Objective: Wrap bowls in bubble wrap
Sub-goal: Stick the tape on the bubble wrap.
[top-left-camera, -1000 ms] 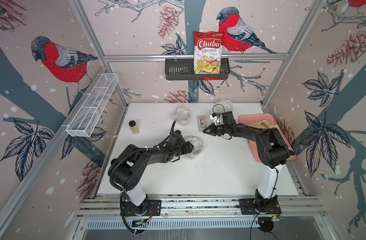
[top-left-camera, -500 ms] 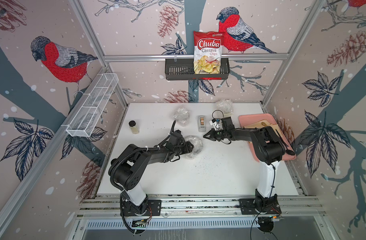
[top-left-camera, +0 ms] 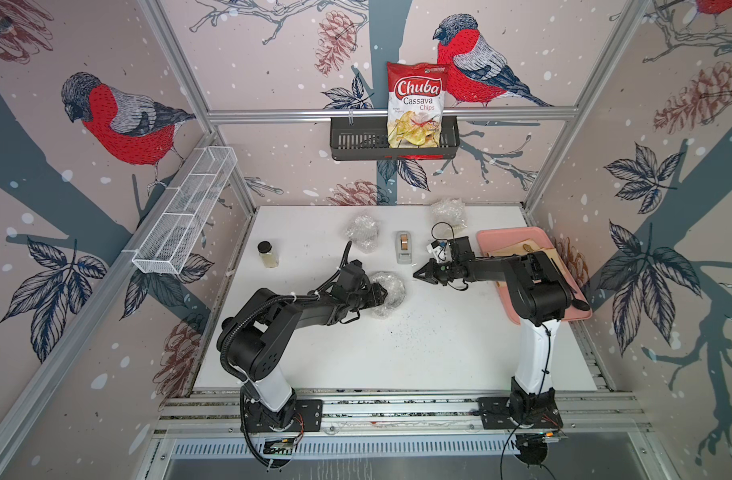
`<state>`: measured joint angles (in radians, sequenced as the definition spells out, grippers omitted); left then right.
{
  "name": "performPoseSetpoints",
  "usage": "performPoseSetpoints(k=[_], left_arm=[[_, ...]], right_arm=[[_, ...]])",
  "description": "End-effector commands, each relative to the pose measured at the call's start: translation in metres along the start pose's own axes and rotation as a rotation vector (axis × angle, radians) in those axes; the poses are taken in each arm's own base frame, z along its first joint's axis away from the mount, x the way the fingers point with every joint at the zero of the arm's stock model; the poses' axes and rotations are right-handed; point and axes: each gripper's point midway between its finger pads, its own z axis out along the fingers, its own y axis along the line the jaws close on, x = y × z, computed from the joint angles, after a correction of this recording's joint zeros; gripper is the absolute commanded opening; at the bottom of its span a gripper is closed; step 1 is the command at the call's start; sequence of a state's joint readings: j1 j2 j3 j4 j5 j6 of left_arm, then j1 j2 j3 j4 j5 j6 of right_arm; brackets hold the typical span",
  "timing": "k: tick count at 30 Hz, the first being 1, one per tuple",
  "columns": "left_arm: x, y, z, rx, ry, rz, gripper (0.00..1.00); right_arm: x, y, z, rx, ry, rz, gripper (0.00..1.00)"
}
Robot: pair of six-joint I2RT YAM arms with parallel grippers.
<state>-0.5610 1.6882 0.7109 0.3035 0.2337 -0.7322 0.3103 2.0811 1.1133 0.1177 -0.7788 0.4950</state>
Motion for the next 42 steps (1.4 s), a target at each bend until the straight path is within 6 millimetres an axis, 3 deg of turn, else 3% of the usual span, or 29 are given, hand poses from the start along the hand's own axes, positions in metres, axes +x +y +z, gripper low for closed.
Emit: performPoseSetpoints(k=[1,9,14,20,28,34,42], left_arm=[[0.002,0.010,0.000,-0.046,0.005,0.005,0.70],[-0.003,0.011,0.004,-0.078,0.016,0.059,0.70],[-0.007,0.013,0.012,-0.090,0.041,0.085,0.70],[-0.013,0.012,0.010,-0.099,0.034,0.102,0.70],[-0.013,0.009,0.009,-0.085,0.034,0.097,0.70],[-0.011,0.011,0.008,-0.084,0.032,0.092,0.70],[-0.010,0.011,0.007,-0.082,0.033,0.091,0.70]], right_arm=[[0.009,-0.004,-0.007,0.041,0.023,0.019,0.03],[0.016,0.048,-0.043,0.003,0.058,-0.065,0.04],[0.044,0.091,-0.057,-0.065,0.157,-0.130,0.04],[0.075,0.130,-0.056,-0.142,0.256,-0.204,0.05],[0.082,0.158,-0.036,-0.192,0.318,-0.286,0.05],[0.081,0.156,-0.023,-0.202,0.344,-0.290,0.06],[0.094,0.107,-0.004,-0.119,0.383,-0.198,0.06]])
